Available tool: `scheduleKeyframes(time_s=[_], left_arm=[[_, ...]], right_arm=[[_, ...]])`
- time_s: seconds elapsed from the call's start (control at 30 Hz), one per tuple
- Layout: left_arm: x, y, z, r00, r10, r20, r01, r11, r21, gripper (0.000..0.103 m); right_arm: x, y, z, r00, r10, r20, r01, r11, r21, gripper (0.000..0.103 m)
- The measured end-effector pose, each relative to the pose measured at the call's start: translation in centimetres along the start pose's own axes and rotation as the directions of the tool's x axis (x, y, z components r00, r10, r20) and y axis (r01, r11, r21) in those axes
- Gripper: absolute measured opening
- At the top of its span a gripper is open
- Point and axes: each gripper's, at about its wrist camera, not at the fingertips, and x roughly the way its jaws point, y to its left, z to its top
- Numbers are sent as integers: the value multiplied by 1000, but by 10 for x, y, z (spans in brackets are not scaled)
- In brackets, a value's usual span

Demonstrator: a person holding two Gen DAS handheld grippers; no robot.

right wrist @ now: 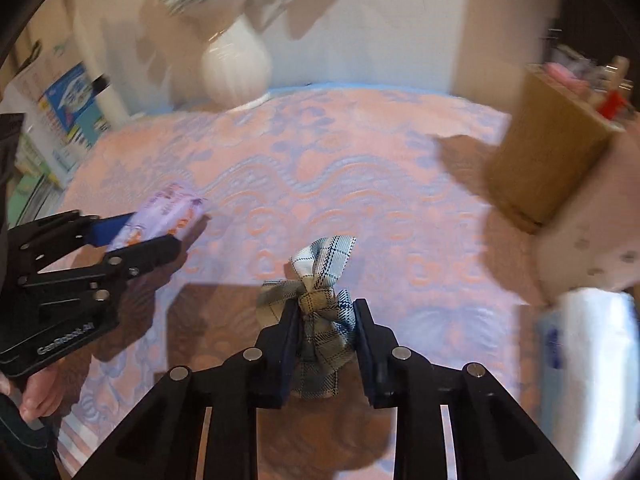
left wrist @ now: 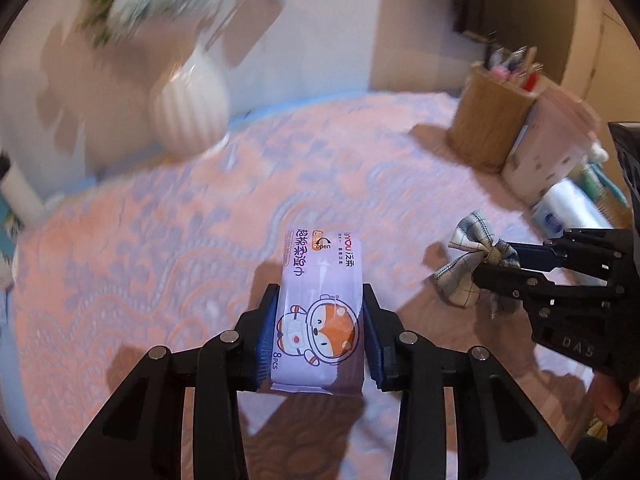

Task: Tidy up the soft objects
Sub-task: 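Carry the wipes packet and plaid bow in both grippers over the amber plate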

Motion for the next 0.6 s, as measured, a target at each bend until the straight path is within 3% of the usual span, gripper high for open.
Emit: scheduleKeyframes(time_s=[0.33, 0.6], left_arm=[[-20, -81, 48, 990, -124, 74, 114, 985, 128, 35], [-26, -159, 66, 967, -245, 69, 222, 944, 243, 35]], right_arm=[[-77, -84, -17, 992, 68, 105, -86, 980, 177, 26], [-127, -151, -45, 983, -18, 183, -37, 956, 291, 26]])
